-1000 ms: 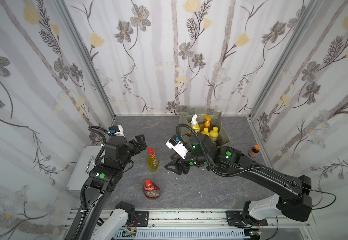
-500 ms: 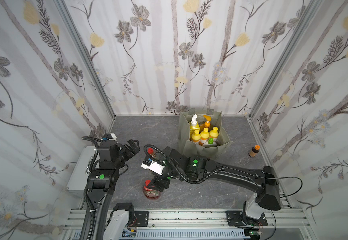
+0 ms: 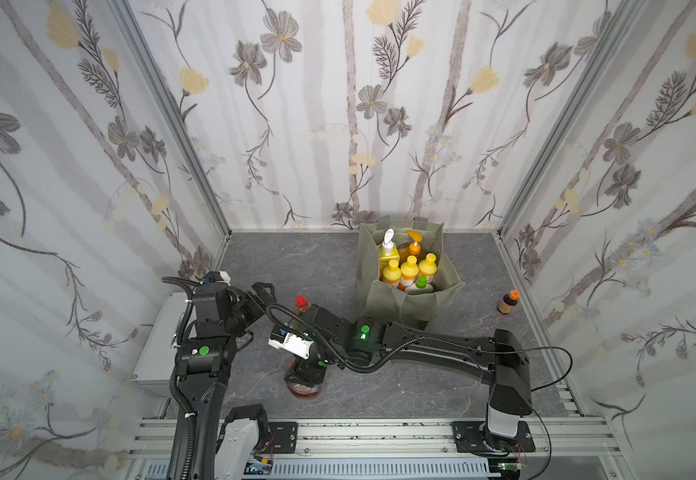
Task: Pack dish soap into the shopping bag
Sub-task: Pick up the bottle of dish soap at the center of the board.
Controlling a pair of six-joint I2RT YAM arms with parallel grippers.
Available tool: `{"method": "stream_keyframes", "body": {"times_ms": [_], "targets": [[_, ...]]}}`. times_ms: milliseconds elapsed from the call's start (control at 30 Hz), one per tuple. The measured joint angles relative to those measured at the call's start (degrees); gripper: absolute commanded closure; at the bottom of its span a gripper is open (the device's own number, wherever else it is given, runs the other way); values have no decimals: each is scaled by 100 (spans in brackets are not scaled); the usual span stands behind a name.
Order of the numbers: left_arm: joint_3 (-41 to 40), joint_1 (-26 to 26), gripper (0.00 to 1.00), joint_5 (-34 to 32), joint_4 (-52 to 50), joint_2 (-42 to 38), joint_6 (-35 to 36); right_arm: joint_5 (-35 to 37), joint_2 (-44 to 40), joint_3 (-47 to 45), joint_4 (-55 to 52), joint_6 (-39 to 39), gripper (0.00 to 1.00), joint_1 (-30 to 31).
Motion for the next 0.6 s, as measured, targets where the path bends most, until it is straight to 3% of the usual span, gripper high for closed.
{"method": "stream_keyframes", "body": {"times_ms": [100, 300, 600], "targets": [[-39, 4, 0, 98, 7, -11, 28, 48, 57, 9, -103, -7, 40, 0], [-208, 4, 0, 345, 81, -68, 68, 221, 28, -205, -149, -11, 57, -7], [-621, 4, 0, 852, 378, -289, 17, 431, -273, -555, 24, -61, 73, -70]]}}
